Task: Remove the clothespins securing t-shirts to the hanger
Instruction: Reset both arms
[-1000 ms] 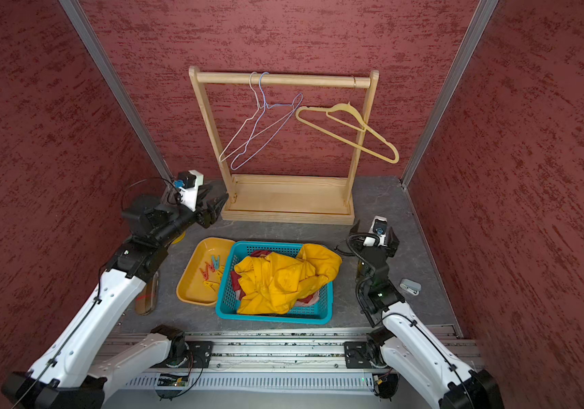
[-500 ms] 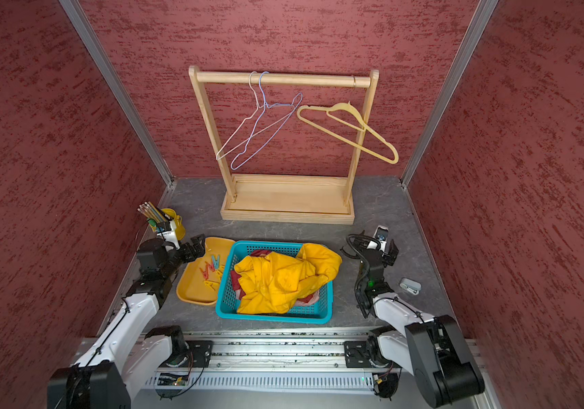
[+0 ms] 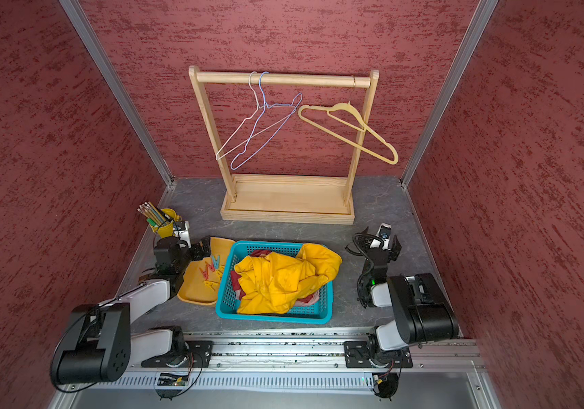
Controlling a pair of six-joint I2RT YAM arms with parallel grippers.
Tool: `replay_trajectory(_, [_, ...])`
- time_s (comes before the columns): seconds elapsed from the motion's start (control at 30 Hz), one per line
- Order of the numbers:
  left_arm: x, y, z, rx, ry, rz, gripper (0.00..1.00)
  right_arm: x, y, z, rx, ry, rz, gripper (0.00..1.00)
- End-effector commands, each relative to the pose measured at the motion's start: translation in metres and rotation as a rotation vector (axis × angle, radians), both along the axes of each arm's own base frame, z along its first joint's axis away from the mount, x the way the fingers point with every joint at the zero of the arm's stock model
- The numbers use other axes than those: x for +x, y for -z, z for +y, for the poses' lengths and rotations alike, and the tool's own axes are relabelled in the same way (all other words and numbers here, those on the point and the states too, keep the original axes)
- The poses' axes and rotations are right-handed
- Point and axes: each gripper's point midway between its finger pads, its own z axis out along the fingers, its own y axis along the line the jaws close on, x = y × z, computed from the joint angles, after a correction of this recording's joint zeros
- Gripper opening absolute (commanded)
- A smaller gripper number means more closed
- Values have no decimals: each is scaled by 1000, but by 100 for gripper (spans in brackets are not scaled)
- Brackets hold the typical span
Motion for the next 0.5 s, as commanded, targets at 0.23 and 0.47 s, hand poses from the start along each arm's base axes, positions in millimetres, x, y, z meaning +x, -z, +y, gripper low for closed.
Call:
replay_trajectory(0.23, [36,-24,-15,-15,96,-228,100,3,-23,8,22,-71,-110,99])
replay_trajectory(0.47, [43,-11,-19,21,80,-192,100,7,-22,12,21,-111,-104,99])
